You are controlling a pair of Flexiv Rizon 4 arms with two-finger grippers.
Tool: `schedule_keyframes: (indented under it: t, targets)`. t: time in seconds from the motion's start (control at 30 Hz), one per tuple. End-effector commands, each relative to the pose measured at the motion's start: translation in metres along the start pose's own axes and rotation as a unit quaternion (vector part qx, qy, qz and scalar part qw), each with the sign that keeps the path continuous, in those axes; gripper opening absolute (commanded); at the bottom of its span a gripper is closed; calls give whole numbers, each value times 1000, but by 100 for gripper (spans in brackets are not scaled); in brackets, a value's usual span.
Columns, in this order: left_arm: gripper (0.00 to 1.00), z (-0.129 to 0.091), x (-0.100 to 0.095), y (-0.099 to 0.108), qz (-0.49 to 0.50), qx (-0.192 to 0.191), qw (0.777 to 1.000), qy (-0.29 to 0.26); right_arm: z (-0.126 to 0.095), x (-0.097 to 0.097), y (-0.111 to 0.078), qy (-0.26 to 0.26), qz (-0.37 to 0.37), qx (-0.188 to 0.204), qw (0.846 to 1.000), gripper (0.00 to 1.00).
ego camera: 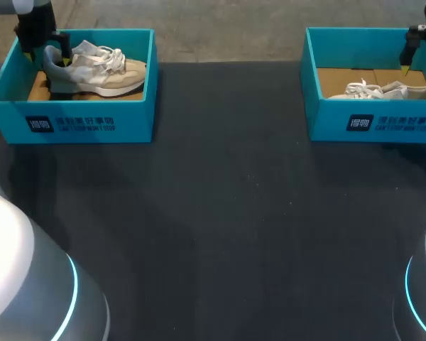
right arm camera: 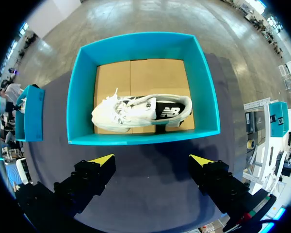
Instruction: Take the shoe out of the shoebox, open the shoe tongue, remove and reinsert the insole, then place the shoe into the shoebox
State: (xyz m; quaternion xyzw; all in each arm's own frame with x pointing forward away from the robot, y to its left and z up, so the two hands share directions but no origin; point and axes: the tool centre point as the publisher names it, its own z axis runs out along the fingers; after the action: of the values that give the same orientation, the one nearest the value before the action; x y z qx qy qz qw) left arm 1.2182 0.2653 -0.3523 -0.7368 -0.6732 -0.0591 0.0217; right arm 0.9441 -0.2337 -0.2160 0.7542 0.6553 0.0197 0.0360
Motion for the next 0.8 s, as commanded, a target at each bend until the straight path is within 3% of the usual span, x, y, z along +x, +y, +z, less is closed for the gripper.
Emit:
schedule_keyframes:
  t: [0.03, 0.8]
  targets:
    - [100, 8, 0, 8, -2, 5, 1000, 0, 0, 0, 0, 0, 0, 0, 1000, 100]
    - [100, 28, 1, 11, -26, 15, 999, -29, 0, 0, 0, 0, 0, 0, 1000, 100]
